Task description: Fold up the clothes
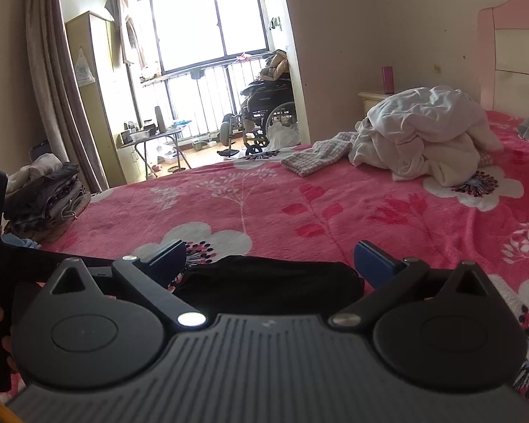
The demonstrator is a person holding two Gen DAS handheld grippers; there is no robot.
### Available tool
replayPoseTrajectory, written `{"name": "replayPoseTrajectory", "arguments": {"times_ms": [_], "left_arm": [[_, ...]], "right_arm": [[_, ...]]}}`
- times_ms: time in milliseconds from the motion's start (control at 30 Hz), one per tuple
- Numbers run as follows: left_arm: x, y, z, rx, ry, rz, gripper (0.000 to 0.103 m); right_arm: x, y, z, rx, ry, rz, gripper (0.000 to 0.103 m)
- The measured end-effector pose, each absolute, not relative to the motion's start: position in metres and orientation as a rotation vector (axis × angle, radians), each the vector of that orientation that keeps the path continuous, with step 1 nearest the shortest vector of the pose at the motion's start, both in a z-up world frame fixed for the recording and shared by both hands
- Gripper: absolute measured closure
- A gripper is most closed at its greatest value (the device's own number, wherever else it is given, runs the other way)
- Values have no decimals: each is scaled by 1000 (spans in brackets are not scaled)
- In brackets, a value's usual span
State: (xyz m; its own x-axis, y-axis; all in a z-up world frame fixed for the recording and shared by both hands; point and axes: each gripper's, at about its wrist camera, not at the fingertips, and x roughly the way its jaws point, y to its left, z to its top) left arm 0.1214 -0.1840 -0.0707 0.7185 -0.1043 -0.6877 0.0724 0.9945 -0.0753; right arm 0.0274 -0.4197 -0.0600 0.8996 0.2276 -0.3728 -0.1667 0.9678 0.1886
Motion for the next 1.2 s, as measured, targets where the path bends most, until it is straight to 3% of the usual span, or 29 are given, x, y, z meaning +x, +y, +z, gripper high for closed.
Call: {"name": "replayPoseTrajectory", "arguments": {"times_ms": [333, 533, 733, 967, 1200], "left_arm": [[127, -189, -92, -31, 824, -231, 0], [139, -190, -108, -42, 892, -349, 1], [151, -183, -127, -78, 961, -410, 15], [170, -180, -142, -79, 979, -478, 24], [197, -185, -147, -107, 942, -485, 34]], "right_arm": [[44, -455, -78, 196, 508, 162, 1], [75, -501, -111, 368, 686, 226, 1], [103, -524, -152, 580, 845, 342, 4], [129, -536, -174, 649, 904, 394, 22], [164, -552, -185, 742, 917, 420, 58]]}}
